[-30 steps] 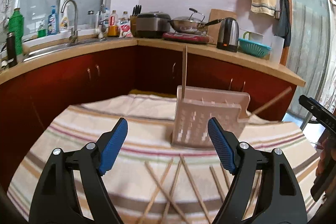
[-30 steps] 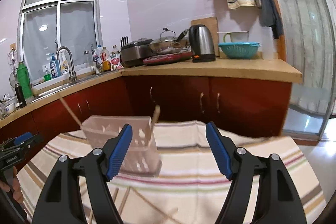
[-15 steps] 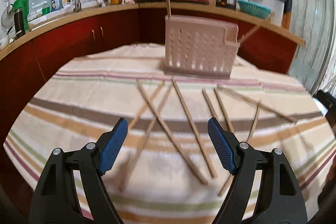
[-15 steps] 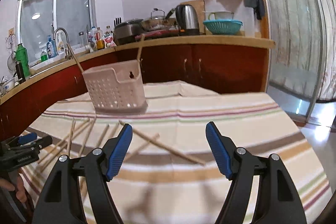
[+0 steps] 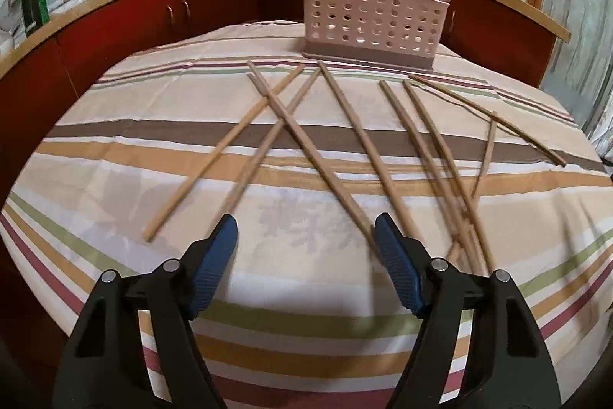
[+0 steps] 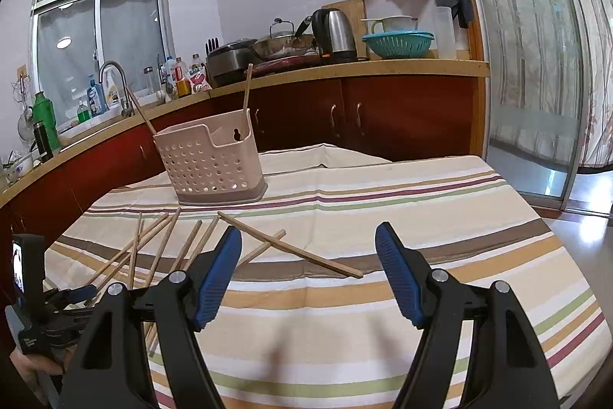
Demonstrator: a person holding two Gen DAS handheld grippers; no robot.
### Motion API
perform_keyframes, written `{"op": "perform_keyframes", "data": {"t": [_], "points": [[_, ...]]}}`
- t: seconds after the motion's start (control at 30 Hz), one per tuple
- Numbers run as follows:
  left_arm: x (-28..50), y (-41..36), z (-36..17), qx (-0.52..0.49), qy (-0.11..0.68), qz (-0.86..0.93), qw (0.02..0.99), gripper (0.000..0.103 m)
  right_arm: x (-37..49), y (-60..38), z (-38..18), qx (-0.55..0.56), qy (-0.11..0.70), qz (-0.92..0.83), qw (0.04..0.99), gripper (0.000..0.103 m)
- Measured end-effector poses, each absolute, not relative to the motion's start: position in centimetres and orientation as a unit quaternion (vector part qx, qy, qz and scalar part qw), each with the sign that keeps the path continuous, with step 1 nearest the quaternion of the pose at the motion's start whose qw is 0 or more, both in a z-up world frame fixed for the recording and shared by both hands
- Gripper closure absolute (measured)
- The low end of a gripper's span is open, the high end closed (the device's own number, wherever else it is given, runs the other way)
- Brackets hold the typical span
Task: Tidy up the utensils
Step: 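Withdraw both open tools from the basket back over the chopsticks, then grasp another wooden chopstick with the left tool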
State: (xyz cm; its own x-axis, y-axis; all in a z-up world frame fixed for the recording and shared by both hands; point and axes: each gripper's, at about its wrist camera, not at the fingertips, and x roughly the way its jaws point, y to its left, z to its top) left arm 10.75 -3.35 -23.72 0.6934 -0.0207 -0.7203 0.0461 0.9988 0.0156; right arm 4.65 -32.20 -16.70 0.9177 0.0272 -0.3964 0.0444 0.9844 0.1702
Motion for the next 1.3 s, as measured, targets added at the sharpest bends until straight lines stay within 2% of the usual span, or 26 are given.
{"op": "perform_keyframes", "data": {"t": [0.03, 0.2, 0.73, 0.83, 1.1, 1.23, 1.3], "points": [[10.7, -2.9, -24.0, 0.027, 0.397, -0.012, 0.917, 0.040, 4.6, -32.2, -16.7, 0.089, 0.203, -0.004, 0.975, 0.033], [9.7, -1.2, -23.8, 0.048, 0.391, -0.003, 0.919, 0.043, 4.4, -31.8, -16.8, 0.087, 0.200, -0.002, 0.976, 0.033], [10.8, -4.4, -23.6, 0.019, 0.392, -0.057, 0.918, 0.041, 4.8, -31.8, -17.3, 0.084, 0.211, -0.004, 0.974, 0.033], [11.2, -4.3, -23.5, 0.011, 0.391, -0.055, 0.919, 0.034, 4.8, -31.8, -17.4, 0.085, 0.213, -0.001, 0.973, 0.033], [12.5, -4.4, -24.1, 0.030, 0.400, -0.027, 0.916, 0.032, 4.8, -31.9, -17.2, 0.086, 0.213, -0.001, 0.973, 0.033], [11.7, -2.3, -23.9, 0.034, 0.410, -0.013, 0.911, 0.032, 4.6, -32.0, -16.8, 0.091, 0.205, -0.002, 0.975, 0.033], [11.3, -1.2, -23.8, 0.028, 0.413, -0.009, 0.910, 0.039, 4.6, -31.9, -16.8, 0.090, 0.202, -0.001, 0.975, 0.033]]}}
